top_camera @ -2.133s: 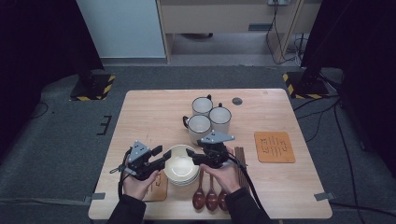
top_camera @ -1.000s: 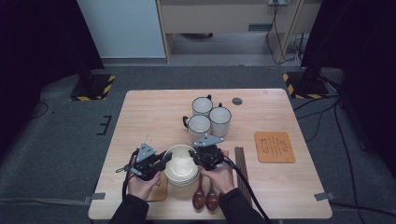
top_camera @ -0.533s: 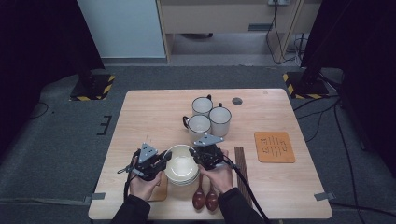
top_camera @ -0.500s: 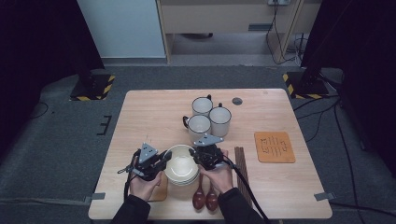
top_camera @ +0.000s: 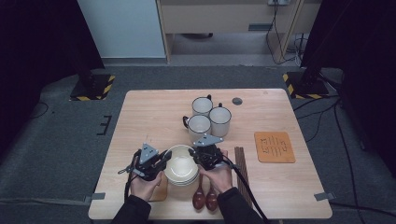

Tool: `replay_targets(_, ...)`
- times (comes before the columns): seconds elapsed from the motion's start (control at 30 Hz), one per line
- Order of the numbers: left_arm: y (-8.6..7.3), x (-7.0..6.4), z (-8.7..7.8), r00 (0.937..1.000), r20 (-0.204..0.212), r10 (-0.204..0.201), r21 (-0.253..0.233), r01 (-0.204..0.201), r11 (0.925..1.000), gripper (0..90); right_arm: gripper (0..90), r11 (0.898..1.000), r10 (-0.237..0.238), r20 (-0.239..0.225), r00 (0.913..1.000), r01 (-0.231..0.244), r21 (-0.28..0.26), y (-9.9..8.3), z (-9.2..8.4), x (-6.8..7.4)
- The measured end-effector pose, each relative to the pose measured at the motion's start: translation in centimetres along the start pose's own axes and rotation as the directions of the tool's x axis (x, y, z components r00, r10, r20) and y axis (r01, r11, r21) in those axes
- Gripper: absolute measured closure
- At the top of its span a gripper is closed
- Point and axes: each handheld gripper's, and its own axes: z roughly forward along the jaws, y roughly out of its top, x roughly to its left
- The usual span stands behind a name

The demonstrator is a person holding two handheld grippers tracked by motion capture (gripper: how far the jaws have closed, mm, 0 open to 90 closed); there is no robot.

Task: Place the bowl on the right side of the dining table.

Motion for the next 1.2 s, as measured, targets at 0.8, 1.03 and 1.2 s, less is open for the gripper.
replay_targets(0.8,0.38,0.13,-0.17,0.9992,0.036,-0.017,0.007,0.016,0.9998,82.6,83.6,0.996,-0.083,0.039,0.9958,0.084,-0.021,0.38,-0.88,0.58)
replay_targets(1.03,0.41,0.19,-0.26,0.9984,0.042,-0.038,0.006,0.037,0.9993,82.4,79.9,0.997,-0.076,0.027,0.9967,0.076,-0.010,0.41,-0.66,0.49)
replay_targets(1.2,0.44,0.25,-0.42,0.9984,0.042,-0.038,0.004,0.038,0.9993,82.4,82.0,0.997,-0.069,0.028,0.9972,0.068,0.022,0.28,0.06,0.56)
